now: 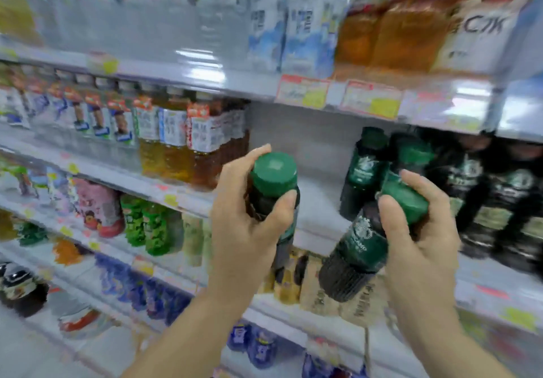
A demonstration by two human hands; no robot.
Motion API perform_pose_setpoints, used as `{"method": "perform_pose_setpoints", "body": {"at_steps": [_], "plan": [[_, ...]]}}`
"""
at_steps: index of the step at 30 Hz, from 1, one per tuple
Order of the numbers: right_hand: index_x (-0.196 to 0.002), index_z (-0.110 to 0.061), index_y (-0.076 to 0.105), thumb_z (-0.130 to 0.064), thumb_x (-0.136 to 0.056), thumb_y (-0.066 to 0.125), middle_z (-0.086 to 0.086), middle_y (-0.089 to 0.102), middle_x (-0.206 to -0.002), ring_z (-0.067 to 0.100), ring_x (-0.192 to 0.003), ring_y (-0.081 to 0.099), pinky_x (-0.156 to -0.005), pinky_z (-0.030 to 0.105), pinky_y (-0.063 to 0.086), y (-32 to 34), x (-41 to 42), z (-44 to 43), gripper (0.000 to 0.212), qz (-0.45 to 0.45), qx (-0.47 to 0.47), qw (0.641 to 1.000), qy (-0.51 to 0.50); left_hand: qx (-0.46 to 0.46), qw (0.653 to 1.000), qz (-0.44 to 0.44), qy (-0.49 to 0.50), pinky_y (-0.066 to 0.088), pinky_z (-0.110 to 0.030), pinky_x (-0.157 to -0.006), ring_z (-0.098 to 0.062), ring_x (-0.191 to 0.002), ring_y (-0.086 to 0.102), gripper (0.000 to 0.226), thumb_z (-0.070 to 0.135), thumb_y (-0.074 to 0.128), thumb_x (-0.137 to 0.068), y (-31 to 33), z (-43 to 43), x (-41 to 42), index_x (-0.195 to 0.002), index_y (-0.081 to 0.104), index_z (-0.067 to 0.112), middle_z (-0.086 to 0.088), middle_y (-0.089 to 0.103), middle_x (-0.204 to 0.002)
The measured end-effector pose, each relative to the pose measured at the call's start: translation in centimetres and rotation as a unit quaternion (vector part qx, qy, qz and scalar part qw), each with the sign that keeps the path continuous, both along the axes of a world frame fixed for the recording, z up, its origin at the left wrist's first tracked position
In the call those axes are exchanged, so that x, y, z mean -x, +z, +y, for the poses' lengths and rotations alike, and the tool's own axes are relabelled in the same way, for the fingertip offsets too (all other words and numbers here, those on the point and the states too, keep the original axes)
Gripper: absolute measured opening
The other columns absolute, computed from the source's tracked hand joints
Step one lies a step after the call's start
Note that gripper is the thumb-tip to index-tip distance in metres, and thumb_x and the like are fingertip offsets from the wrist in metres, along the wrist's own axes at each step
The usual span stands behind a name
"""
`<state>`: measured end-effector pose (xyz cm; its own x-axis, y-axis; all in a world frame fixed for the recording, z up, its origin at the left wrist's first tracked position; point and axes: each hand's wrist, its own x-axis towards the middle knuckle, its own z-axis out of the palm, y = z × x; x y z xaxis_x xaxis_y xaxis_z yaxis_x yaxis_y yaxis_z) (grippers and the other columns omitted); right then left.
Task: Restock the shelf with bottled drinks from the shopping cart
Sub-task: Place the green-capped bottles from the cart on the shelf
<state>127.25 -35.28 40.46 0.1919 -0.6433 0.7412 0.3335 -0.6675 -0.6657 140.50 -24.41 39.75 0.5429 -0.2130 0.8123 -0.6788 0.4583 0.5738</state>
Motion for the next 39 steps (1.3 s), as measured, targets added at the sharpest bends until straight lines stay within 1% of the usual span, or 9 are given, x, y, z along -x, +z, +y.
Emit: {"method": "perform_pose_setpoints", "body": {"at_steps": [7, 14, 19, 23, 27, 31, 34, 36, 39], "plan": [[-0.11, -0.04, 0.05, -0.03, -0.086, 0.056, -0.025, 0.053, -0.103, -0.003, -0.093, 0.053, -0.084, 0.011, 0.04, 2.8, 4.8, -3.7, 0.026, -0.092, 0.102, 0.975, -0.174, 0.031, 0.996, -0.076, -0.02, 0.037, -0.006, -0.086, 0.01, -0.102, 0.047, 0.042, 0.028, 0.057, -0.08, 2.1, -8.3, 3.6, -0.119, 0.042, 0.028, 0.004, 0.045, -0.109], [-0.111, -0.022, 0.049, -0.032, -0.085, 0.055, -0.016, 0.048, -0.106, 0.003, -0.098, 0.05, -0.088, 0.013, 0.038, 1.7, 4.4, -8.2, 0.028, -0.055, 0.112, 0.961, -0.246, 0.026, 0.998, -0.027, -0.053, 0.04, -0.008, -0.086, 0.004, -0.102, 0.051, 0.044, 0.034, 0.059, -0.077, 1.4, -13.8, 3.1, -0.117, 0.043, 0.044, 0.015, 0.045, -0.112], [-0.109, -0.035, 0.05, -0.036, -0.084, 0.057, -0.009, 0.053, -0.103, 0.014, -0.098, 0.055, -0.088, 0.022, 0.044, 1.4, 3.4, -9.9, 0.026, -0.023, 0.057, 0.97, -0.236, -0.006, 0.998, -0.012, -0.066, 0.042, -0.008, -0.084, 0.002, -0.101, 0.053, 0.042, 0.039, 0.059, -0.076, 1.3, -15.8, 2.6, -0.114, 0.044, 0.048, 0.02, 0.046, -0.111], [-0.105, -0.05, 0.047, -0.042, -0.085, 0.058, -0.02, 0.053, -0.105, -0.003, -0.098, 0.054, -0.081, 0.005, 0.039, 1.7, 2.4, -10.7, 0.024, 0.019, 0.024, 0.973, -0.231, -0.024, 0.997, 0.01, -0.071, 0.042, -0.006, -0.083, 0.004, -0.101, 0.054, 0.042, 0.036, 0.063, -0.08, 0.9, -17.0, 2.7, -0.114, 0.043, 0.051, 0.021, 0.046, -0.109], [-0.115, -0.043, 0.042, -0.037, -0.085, 0.057, -0.026, 0.048, -0.112, -0.016, -0.104, 0.045, -0.084, -0.003, 0.031, 2.2, 1.3, -11.7, 0.034, 0.072, 0.016, 0.969, -0.235, -0.082, 0.994, 0.014, -0.066, 0.037, -0.004, -0.09, 0.007, -0.109, 0.048, 0.044, 0.037, 0.058, -0.088, 1.4, -18.0, 2.3, -0.116, 0.034, 0.059, 0.027, 0.04, -0.116], [-0.131, -0.035, 0.037, -0.022, -0.089, 0.058, -0.002, 0.038, -0.137, 0.007, -0.131, 0.031, -0.106, 0.022, 0.028, 2.0, 1.0, -11.9, 0.049, 0.12, 0.048, 0.957, -0.258, -0.152, 0.985, 0.015, -0.086, 0.029, 0.005, -0.086, 0.011, -0.115, 0.039, 0.061, 0.038, 0.054, -0.09, 0.5, -18.3, 2.3, -0.139, 0.019, 0.047, 0.01, 0.033, -0.131], [-0.13, -0.052, 0.021, -0.019, -0.091, 0.053, -0.003, 0.019, -0.149, -0.002, -0.136, 0.008, -0.109, 0.028, 0.016, 0.7, 0.8, -11.5, 0.06, 0.143, 0.069, 0.953, -0.259, -0.18, 0.978, 0.005, -0.101, 0.023, 0.008, -0.084, 0.027, -0.114, 0.027, 0.069, 0.057, 0.045, -0.084, -0.4, -17.9, 2.4, -0.13, -0.006, 0.066, 0.027, 0.018, -0.133], [-0.134, -0.054, 0.011, -0.021, -0.092, 0.052, -0.012, 0.003, -0.151, -0.009, -0.135, -0.007, -0.11, 0.032, 0.011, -0.6, 0.7, -11.1, 0.068, 0.167, 0.082, 0.949, -0.256, -0.204, 0.973, -0.008, -0.105, 0.024, -0.003, -0.094, 0.02, -0.121, 0.025, 0.077, 0.068, 0.04, -0.077, -1.0, -17.5, 2.4, -0.124, -0.02, 0.07, 0.034, 0.008, -0.136], [-0.141, -0.045, 0.007, -0.023, -0.089, 0.057, -0.013, -0.021, -0.151, 0.004, -0.141, -0.018, -0.115, 0.043, 0.009, -2.3, 0.7, -10.5, 0.075, 0.21, 0.102, 0.938, -0.257, -0.239, 0.967, -0.063, -0.067, 0.022, -0.02, -0.103, 0.004, -0.129, 0.017, 0.084, 0.073, 0.036, -0.074, -1.9, -16.7, 2.2, -0.123, -0.032, 0.065, 0.036, -0.008, -0.14]]}}
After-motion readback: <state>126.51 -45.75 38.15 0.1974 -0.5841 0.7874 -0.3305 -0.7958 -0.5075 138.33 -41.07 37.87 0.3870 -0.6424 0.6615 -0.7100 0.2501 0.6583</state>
